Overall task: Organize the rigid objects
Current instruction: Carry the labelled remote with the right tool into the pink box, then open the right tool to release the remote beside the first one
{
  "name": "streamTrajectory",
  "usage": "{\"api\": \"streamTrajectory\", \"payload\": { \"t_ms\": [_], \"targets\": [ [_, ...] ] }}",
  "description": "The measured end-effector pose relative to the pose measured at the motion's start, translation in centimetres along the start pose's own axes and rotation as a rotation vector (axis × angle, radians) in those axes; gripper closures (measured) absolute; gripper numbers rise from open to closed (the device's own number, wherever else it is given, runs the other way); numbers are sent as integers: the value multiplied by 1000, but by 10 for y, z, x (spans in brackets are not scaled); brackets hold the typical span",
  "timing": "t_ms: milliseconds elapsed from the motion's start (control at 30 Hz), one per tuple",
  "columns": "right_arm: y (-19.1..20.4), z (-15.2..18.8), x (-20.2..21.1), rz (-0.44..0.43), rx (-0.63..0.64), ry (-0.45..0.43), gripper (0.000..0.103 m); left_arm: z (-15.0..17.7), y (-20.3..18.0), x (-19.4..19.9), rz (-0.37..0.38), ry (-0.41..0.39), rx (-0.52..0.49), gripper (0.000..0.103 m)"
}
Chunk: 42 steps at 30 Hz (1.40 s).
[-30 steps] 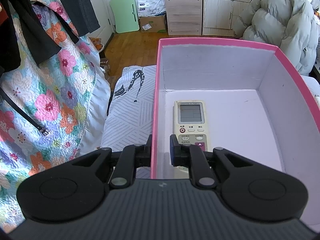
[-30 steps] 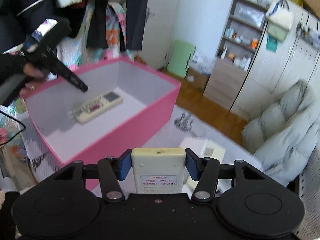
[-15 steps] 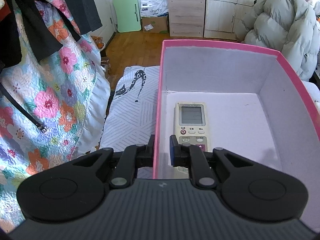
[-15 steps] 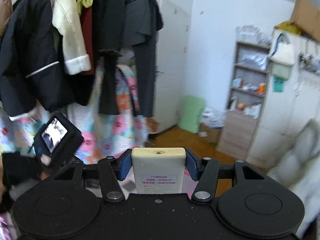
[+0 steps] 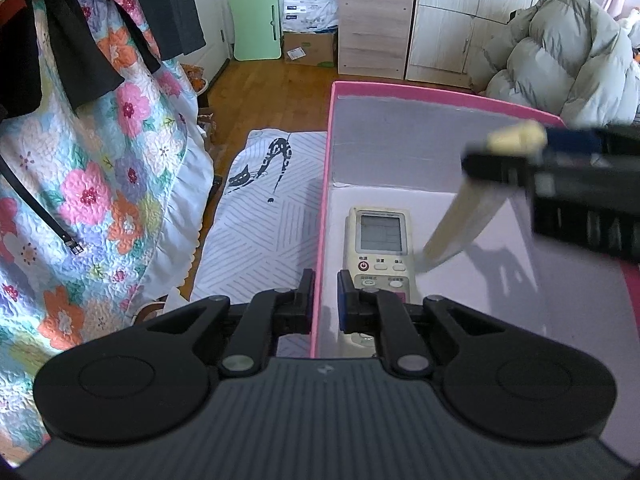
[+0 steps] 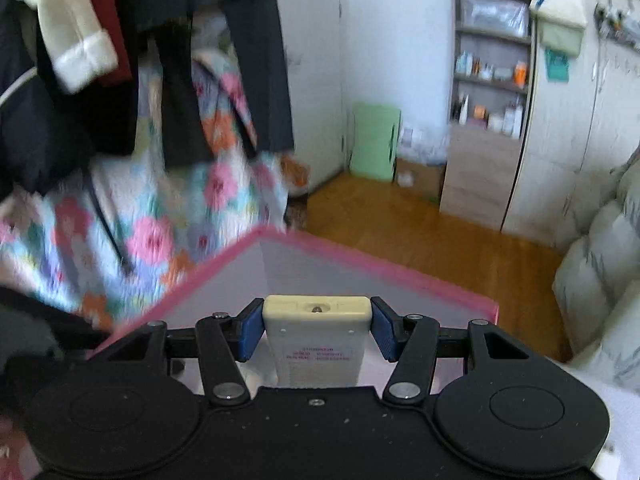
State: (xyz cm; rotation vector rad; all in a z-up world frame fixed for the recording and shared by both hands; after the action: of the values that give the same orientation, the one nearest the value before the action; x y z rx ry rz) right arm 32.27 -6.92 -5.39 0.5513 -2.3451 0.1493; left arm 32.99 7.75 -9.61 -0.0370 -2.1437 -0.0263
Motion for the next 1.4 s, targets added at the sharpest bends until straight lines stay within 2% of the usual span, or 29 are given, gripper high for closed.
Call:
{"api": "streamTrajectory", "payload": {
  "t_ms": [267,500,767,833,933,1033,1100,1200,1400],
  "targets": [
    [13,37,26,14,129,111,42,-1,-1,-1,2,1,7,93],
    [27,66,26,45,254,214,42,-1,1,-1,8,-1,17,93],
    [22,50,2,117,139,311,42,1,1,-2,21,0,35,93],
    [25,49,-3,86,106,339,41,1,3,-2,24,2,43,93],
    [28,52,-13,-6,2,400,41,1,5,-3,39,6,57,93],
    [36,59,-14,-172,-109,416,44,1,6,-4,46,11,69,93],
    [37,59,-8,-181,-118,396,43,1,6,-4,48,11,69,93],
    [31,55,17,-65,-28,296,43,1,6,-4,39,10,57,93],
    [7,59,88,-23,-19,158,43,2,3,-4,22,6,35,93]
  ]
}}
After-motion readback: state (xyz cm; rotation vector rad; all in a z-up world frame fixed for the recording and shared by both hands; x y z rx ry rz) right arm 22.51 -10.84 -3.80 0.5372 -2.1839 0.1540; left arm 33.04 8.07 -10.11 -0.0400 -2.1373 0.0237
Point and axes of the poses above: each gripper's, at about its wrist camera, not at the fingertips, and x roughly against the way its jaws point, y to its left, z to its underside, the point moved 9 cm from there along -x, roughly the way its jaws point, and after that the axes turned 5 degrees about y, right-handed, at the moved point
